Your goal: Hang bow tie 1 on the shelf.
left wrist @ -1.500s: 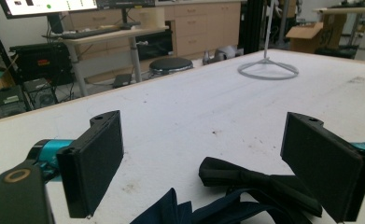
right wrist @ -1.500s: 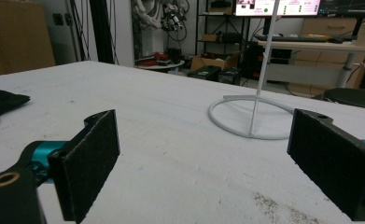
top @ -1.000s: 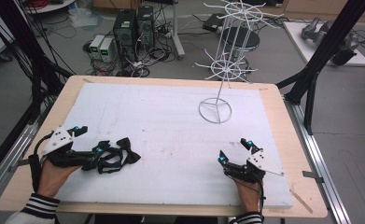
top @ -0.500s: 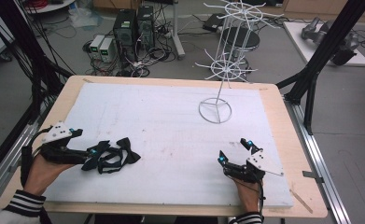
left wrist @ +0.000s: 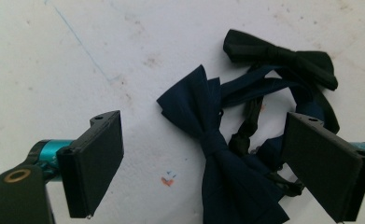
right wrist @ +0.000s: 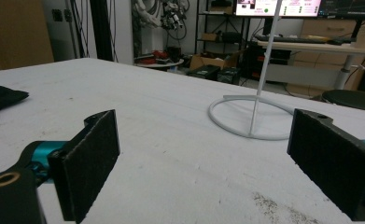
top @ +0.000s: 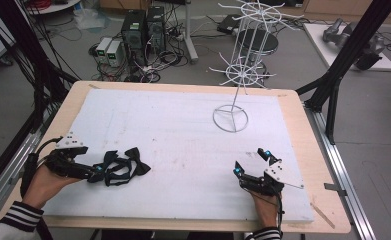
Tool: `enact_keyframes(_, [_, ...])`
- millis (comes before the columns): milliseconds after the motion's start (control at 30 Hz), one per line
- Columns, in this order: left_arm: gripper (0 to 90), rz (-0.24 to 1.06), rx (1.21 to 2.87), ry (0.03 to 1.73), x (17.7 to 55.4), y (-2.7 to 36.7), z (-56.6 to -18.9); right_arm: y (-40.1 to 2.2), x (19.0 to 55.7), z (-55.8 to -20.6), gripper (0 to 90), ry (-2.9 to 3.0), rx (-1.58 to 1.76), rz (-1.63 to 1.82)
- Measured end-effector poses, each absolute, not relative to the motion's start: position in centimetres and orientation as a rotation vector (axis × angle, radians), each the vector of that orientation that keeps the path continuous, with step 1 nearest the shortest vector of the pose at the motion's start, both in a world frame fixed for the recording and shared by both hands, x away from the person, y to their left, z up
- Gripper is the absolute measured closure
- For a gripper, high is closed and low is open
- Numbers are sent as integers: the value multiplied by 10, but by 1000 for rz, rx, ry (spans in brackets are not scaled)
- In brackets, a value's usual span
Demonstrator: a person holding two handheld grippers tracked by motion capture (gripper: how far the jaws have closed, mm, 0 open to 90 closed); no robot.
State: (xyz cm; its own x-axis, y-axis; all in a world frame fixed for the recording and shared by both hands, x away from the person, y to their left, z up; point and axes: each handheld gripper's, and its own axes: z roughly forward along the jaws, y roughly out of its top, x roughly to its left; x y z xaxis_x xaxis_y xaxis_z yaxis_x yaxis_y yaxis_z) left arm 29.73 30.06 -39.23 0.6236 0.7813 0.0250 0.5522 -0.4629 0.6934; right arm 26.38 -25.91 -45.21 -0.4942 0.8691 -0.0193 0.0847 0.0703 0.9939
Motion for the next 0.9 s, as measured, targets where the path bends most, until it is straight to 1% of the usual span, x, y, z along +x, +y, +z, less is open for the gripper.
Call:
enact_keyframes(267, [148, 413, 2278, 1076, 300, 294, -395, -259, 264, -452, 86, 1681, 959, 1493])
enact_keyframes(533, [151, 349, 2289, 1093, 307, 295, -397, -259, 264, -452, 86, 1685, 953, 1489])
enact_keyframes(567, [169, 341, 2298, 1095, 308, 294, -398, -259, 264, -452, 85, 1683, 944, 1488])
enact_keyframes(633, [177, 345, 2301, 1110, 309, 294, -398, -259, 264, -452, 86, 1683, 944, 1487])
enact_keyframes(700, [233, 345, 2302, 1119, 310, 294, -397, -259, 264, -452, 85, 1683, 951, 1489])
enact_keyframes(900, [244, 324, 2322, 1138, 309, 291, -399, -259, 264, -452, 86, 1682, 951, 1487])
